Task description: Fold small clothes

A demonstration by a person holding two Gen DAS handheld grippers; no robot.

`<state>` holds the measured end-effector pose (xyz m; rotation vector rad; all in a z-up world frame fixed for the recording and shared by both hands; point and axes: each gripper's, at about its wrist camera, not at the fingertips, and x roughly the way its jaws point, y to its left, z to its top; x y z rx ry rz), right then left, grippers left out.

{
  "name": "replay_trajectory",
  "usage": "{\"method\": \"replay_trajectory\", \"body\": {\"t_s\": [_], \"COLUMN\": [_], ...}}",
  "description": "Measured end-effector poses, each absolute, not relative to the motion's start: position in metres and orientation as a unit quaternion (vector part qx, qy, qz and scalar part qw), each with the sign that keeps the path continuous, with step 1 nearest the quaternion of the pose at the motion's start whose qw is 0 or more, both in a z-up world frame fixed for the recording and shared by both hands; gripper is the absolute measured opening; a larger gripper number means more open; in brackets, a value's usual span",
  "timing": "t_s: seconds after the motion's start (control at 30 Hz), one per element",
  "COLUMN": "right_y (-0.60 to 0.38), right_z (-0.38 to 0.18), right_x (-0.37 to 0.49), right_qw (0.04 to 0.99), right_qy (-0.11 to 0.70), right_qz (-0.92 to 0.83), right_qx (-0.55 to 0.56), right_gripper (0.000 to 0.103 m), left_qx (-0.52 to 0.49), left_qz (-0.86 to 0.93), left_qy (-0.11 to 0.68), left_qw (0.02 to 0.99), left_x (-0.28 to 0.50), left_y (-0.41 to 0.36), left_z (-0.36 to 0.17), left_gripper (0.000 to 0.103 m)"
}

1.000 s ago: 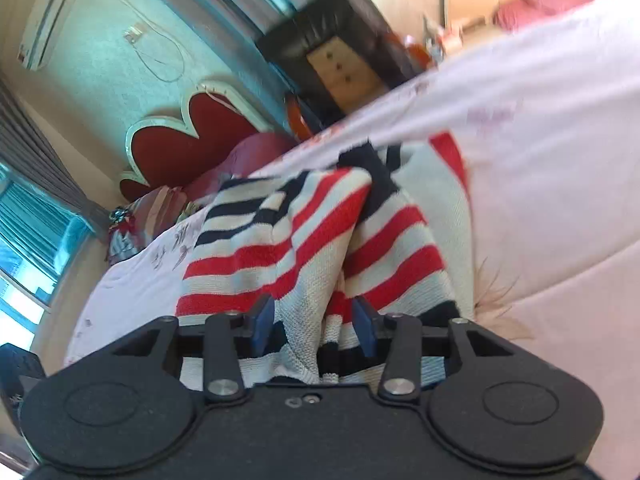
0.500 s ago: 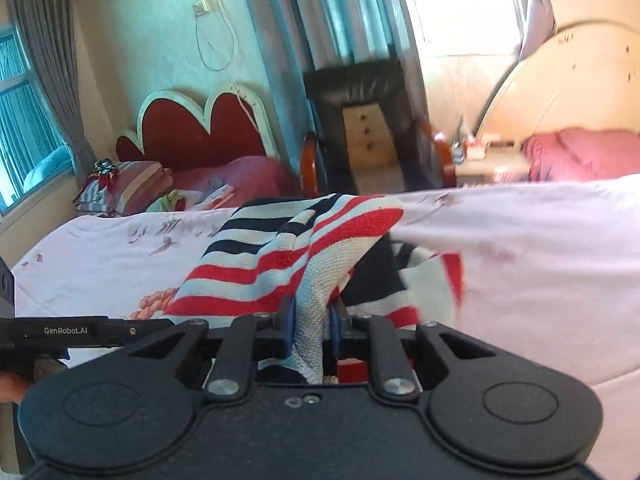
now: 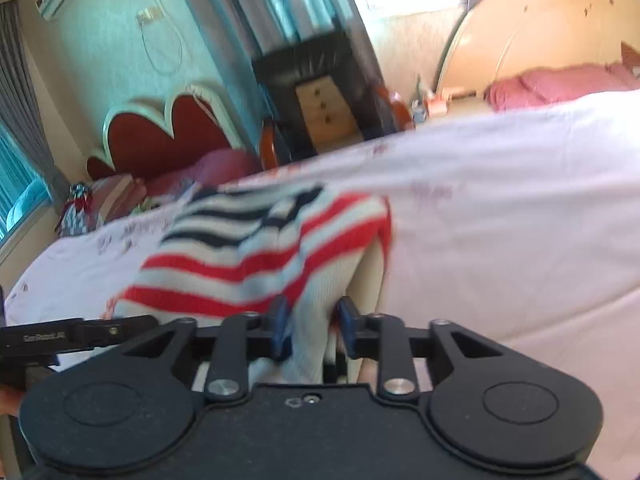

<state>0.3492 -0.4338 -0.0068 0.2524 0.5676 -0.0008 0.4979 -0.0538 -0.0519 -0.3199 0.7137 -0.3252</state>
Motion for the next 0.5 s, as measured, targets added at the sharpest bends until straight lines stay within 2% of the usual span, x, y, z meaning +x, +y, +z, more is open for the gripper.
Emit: {"method": "replay_trajectory", "body": {"t_s": [0.03,0.1,0.3,0.33,0.37,0.4,0.5], "right_y": [-0.436,-0.444,-0.482,-0.483,-0.482,-0.478,-0.460], "right_z": [-0.002,-0.001,-0.023,-0.023,-0.022,-0.020,-0.015], "right_x": [0.352,0.366,0.408,0.412,0.415,0.418,0.421], "right_qw": [0.957,0.952,0.915,0.915,0.920,0.930,0.956], "right_qy": [0.267,0.280,0.309,0.306,0.302,0.293,0.268], "right_qz": [-0.003,-0.013,0.007,0.013,0.014,0.011,0.012], "right_qx": [0.117,0.126,0.260,0.262,0.251,0.223,0.120], "right_gripper": [0.045,0.044,0.038,0.035,0.019,0.011,0.010], "left_qx": [-0.156,-0.135,-0.138,-0.137,-0.137,-0.135,-0.107], "left_qz": [-0.157,-0.137,-0.117,-0.117,-0.119,-0.121,-0.117], "left_qy": [0.341,0.347,0.379,0.383,0.384,0.385,0.387], "left_qw": [0.914,0.918,0.908,0.906,0.905,0.905,0.908], "left_x": [0.503,0.519,0.559,0.563,0.567,0.571,0.577], "left_y": [-0.052,-0.052,-0.042,-0.043,-0.045,-0.048,-0.059], "left_z": [-0.047,-0.042,-0.057,-0.060,-0.063,-0.065,-0.071], "left_gripper": [0.083,0.083,0.083,0.083,0.083,0.083,0.083]}}
